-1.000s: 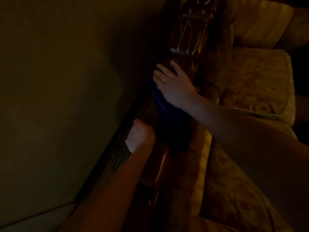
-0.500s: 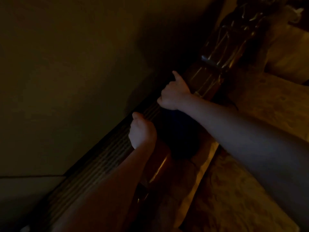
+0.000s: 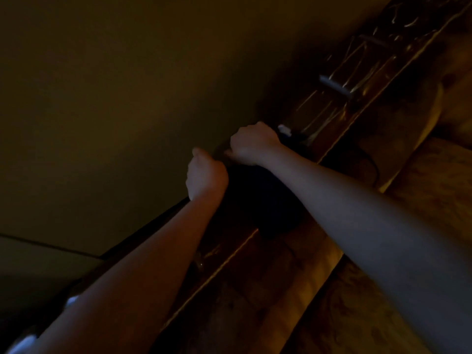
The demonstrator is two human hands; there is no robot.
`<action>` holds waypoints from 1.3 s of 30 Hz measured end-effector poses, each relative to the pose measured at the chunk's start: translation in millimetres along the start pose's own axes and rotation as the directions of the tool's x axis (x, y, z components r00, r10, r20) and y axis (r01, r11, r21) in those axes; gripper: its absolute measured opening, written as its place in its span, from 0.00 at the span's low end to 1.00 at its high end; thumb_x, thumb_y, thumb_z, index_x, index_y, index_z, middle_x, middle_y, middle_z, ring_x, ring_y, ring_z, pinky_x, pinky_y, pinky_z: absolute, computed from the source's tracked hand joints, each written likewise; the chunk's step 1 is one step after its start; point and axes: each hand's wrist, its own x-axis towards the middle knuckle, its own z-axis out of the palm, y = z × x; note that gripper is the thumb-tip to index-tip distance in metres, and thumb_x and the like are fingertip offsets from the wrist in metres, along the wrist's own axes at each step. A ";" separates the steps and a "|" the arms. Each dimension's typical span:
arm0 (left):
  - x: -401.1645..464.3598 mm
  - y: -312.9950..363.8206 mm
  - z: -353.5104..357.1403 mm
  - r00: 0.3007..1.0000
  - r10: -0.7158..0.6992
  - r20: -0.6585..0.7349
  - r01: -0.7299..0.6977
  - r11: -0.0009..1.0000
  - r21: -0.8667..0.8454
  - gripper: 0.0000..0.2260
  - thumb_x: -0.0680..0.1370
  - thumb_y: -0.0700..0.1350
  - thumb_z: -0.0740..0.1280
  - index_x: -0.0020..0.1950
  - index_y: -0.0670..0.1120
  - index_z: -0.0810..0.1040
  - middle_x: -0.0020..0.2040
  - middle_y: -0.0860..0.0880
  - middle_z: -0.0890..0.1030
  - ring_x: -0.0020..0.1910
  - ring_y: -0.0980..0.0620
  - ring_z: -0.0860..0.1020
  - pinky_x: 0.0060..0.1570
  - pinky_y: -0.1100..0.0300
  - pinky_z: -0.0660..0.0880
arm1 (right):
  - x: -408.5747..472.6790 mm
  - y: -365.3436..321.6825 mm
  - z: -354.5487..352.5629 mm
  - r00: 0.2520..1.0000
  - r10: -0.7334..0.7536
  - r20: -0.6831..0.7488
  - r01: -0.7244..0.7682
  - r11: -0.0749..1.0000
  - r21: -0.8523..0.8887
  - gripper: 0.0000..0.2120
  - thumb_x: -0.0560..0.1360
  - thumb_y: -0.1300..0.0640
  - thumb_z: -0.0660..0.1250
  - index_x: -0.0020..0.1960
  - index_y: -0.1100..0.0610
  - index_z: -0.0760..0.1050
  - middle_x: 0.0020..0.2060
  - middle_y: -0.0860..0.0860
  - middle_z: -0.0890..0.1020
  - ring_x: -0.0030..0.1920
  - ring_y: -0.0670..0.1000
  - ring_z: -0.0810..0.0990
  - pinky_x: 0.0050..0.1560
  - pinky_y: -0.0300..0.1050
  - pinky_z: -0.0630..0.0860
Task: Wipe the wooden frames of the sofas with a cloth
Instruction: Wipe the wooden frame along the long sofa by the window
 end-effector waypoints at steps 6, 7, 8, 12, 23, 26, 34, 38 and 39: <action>-6.8 -3.7 3.3 0.974 0.190 -0.125 -0.190 0.982 0.013 0.09 0.81 0.40 0.54 0.58 0.42 0.70 0.55 0.44 0.76 0.50 0.48 0.74 0.47 0.58 0.66 | -70.4 -52.6 57.9 0.866 0.132 -0.482 0.051 0.936 0.348 0.12 0.75 0.52 0.60 0.50 0.55 0.80 0.50 0.51 0.82 0.58 0.53 0.78 0.59 0.49 0.64; -8.5 -4.3 5.5 0.964 0.251 -0.089 -0.247 0.967 0.056 0.08 0.81 0.42 0.54 0.57 0.44 0.70 0.53 0.46 0.75 0.49 0.49 0.74 0.46 0.57 0.67 | -86.6 -53.3 73.2 0.803 0.235 -0.547 0.012 0.912 0.409 0.15 0.76 0.51 0.59 0.54 0.55 0.80 0.54 0.50 0.81 0.62 0.51 0.75 0.63 0.49 0.62; -11.6 -4.0 8.4 0.947 0.318 -0.038 -0.313 0.943 0.110 0.08 0.82 0.45 0.53 0.56 0.46 0.69 0.51 0.47 0.74 0.48 0.50 0.74 0.46 0.56 0.67 | -103.2 -54.4 89.3 0.740 0.303 -0.601 -0.017 0.901 0.434 0.16 0.77 0.51 0.57 0.57 0.56 0.79 0.57 0.49 0.80 0.66 0.50 0.71 0.66 0.52 0.61; -15.0 -2.1 26.8 0.809 0.491 0.323 -0.587 0.679 0.441 0.22 0.81 0.58 0.48 0.71 0.48 0.59 0.65 0.41 0.71 0.61 0.43 0.74 0.56 0.48 0.70 | -114.7 -49.1 118.0 0.518 0.588 -0.622 -0.180 0.785 0.592 0.19 0.81 0.53 0.53 0.62 0.63 0.74 0.62 0.57 0.77 0.69 0.55 0.68 0.66 0.62 0.66; -9.9 -0.8 31.5 0.770 0.427 0.474 -0.638 0.539 0.550 0.29 0.80 0.63 0.43 0.77 0.52 0.39 0.72 0.39 0.61 0.64 0.41 0.71 0.58 0.44 0.68 | -86.8 -83.3 105.6 0.222 0.942 0.253 0.094 -0.279 0.956 0.23 0.82 0.55 0.51 0.75 0.60 0.54 0.74 0.54 0.60 0.71 0.43 0.58 0.61 0.19 0.51; -9.2 -1.9 31.6 0.773 0.421 0.475 -0.635 0.534 0.559 0.29 0.80 0.62 0.43 0.77 0.52 0.39 0.72 0.39 0.62 0.63 0.41 0.72 0.57 0.45 0.69 | -85.7 -70.0 89.1 0.236 0.946 0.223 0.091 -0.250 0.964 0.24 0.83 0.54 0.51 0.76 0.61 0.53 0.74 0.55 0.58 0.73 0.48 0.57 0.65 0.24 0.52; -2.1 -3.2 32.5 0.759 0.421 0.496 -0.650 0.532 0.542 0.29 0.80 0.63 0.43 0.77 0.53 0.39 0.71 0.38 0.63 0.61 0.42 0.73 0.52 0.46 0.71 | -86.9 -50.9 74.9 0.261 0.958 0.121 0.092 -0.149 0.985 0.23 0.83 0.54 0.50 0.75 0.61 0.54 0.75 0.56 0.58 0.74 0.51 0.57 0.68 0.32 0.51; -3.4 -4.0 34.9 0.765 0.447 0.464 -0.644 0.523 0.558 0.29 0.80 0.62 0.43 0.77 0.52 0.41 0.70 0.39 0.65 0.59 0.42 0.74 0.51 0.48 0.71 | -103.7 -103.4 89.1 0.414 0.886 -0.208 0.027 0.217 0.976 0.22 0.81 0.52 0.49 0.73 0.59 0.60 0.71 0.47 0.58 0.74 0.45 0.49 0.74 0.40 0.49; -3.9 -4.0 34.8 0.765 0.448 0.463 -0.644 0.520 0.561 0.29 0.80 0.62 0.43 0.77 0.52 0.41 0.69 0.39 0.65 0.59 0.42 0.75 0.51 0.48 0.71 | -99.5 -89.8 90.8 0.416 0.871 -0.260 0.008 0.283 0.959 0.21 0.81 0.54 0.49 0.71 0.61 0.64 0.71 0.49 0.62 0.74 0.47 0.51 0.74 0.44 0.52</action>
